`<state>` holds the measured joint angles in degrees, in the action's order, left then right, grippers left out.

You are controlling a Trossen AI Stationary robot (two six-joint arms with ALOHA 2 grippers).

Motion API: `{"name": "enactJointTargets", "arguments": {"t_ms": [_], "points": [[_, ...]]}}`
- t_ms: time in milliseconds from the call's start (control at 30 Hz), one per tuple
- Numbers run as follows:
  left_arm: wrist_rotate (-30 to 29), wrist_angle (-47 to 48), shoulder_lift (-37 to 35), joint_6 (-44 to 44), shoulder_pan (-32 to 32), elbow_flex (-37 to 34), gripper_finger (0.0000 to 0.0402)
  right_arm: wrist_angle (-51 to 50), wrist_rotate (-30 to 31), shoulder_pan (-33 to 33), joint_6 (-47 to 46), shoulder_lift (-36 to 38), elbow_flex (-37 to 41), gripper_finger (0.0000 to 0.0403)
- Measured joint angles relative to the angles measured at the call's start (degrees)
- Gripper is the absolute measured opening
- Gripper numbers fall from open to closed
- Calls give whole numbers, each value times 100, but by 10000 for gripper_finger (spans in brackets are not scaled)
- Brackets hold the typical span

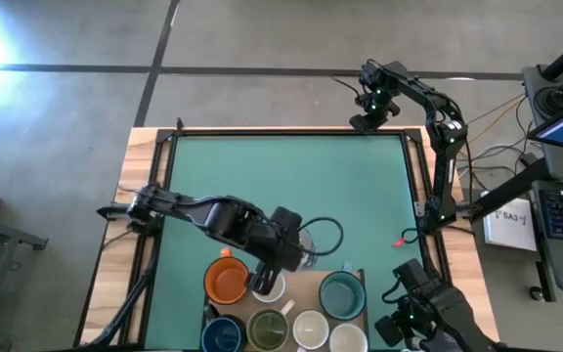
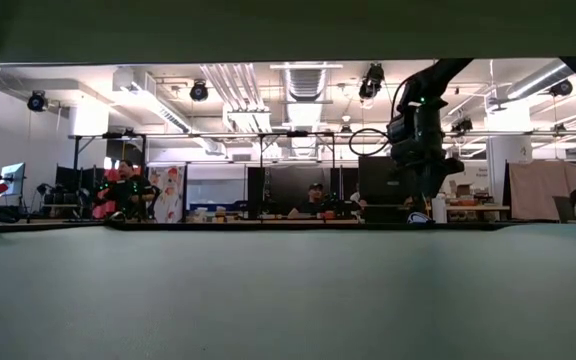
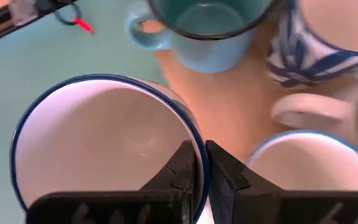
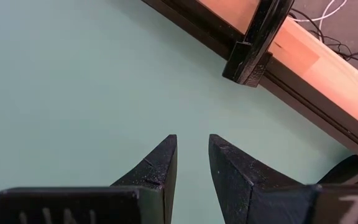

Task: Place coffee mugs
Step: Put the blue patterned mug on the shelf

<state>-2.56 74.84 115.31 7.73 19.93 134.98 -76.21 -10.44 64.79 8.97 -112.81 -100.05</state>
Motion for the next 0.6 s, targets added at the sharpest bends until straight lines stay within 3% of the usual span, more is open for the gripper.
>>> {"name": "enactJointTargets", "arguments": {"t_ms": [367,600], "points": [[200,61,-18,410,210,0,2,-277,-1,0,-35,91,7,82],[360,69,-18,709,218,0,2,-205,0,-2,-39,907,7,82]]}}
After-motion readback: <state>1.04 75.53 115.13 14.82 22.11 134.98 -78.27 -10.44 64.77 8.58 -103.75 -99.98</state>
